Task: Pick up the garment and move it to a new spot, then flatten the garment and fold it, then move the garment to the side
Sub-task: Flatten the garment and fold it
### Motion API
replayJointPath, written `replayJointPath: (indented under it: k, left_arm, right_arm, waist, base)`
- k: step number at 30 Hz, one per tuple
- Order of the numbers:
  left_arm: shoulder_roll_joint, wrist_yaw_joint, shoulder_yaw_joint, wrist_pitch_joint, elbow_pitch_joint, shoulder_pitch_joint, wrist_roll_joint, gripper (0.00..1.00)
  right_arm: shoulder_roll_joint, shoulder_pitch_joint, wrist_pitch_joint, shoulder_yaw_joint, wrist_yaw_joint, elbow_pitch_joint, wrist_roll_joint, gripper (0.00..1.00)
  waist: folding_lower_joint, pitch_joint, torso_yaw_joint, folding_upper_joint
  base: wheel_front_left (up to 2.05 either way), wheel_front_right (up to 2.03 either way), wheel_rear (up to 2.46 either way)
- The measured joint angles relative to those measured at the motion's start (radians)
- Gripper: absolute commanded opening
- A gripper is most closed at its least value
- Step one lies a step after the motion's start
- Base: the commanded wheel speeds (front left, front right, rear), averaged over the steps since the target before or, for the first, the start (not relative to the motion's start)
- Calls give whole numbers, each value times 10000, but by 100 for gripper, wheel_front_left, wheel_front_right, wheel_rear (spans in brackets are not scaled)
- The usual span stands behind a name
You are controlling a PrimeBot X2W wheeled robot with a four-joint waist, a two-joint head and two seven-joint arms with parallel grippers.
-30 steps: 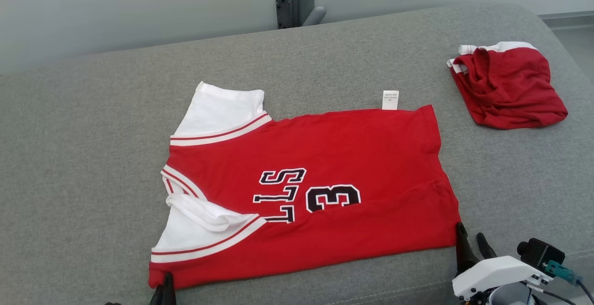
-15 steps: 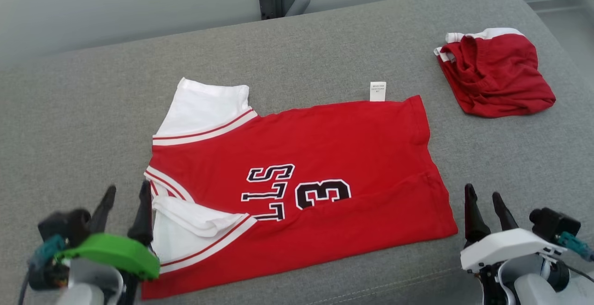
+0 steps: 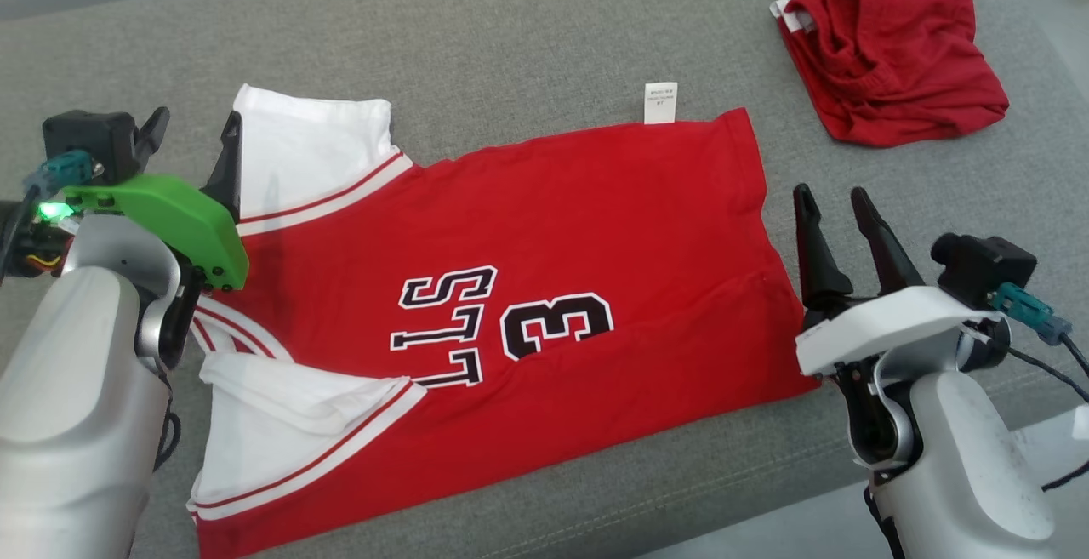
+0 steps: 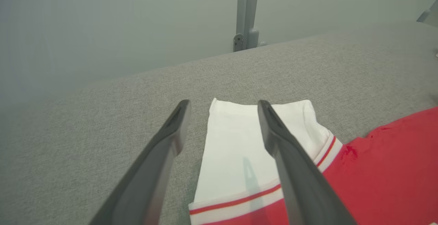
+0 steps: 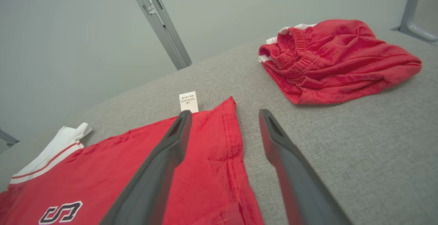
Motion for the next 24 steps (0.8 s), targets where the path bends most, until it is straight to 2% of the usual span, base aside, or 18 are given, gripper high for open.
replayJointPath:
  k: [7, 10, 21, 22, 23, 24]
  left_arm:
    - [-31, -8, -230, 104, 2025, -1621, 378, 100]
    - [-6, 213, -336, 125, 3010, -2331, 583, 100]
    - [65, 297, -562, 77, 4811, -3432, 809, 100]
    - [79, 295, -573, 77, 4909, -3502, 809, 92]
    - [82, 293, -579, 69, 5007, -3560, 809, 49]
    - [82, 282, -585, 61, 5114, -3605, 807, 34]
  right_arm:
    - [-31, -921, 138, 790, 0, -253, -140, 100]
    - [-140, -1160, 207, 970, 0, -244, -132, 100]
    - [-278, -1486, 213, 1287, 0, -144, 21, 100]
    - [-303, -1537, 222, 1331, 0, -146, 21, 100]
    - [-320, -1594, 224, 1367, 0, -146, 25, 100]
    - [-343, -1639, 230, 1402, 0, -150, 35, 100]
  waist:
    - [1, 989, -449, 0]
    - [1, 1465, -694, 0]
    - [0, 1916, -1128, 0]
    - [0, 1931, -1147, 0]
    - [0, 1944, -1164, 0]
    - [0, 1954, -1181, 0]
  base:
    - [0, 0, 0]
    - [0, 0, 0]
    - [0, 0, 0]
    - [0, 0, 0]
    - [0, 0, 0]
    - [0, 0, 0]
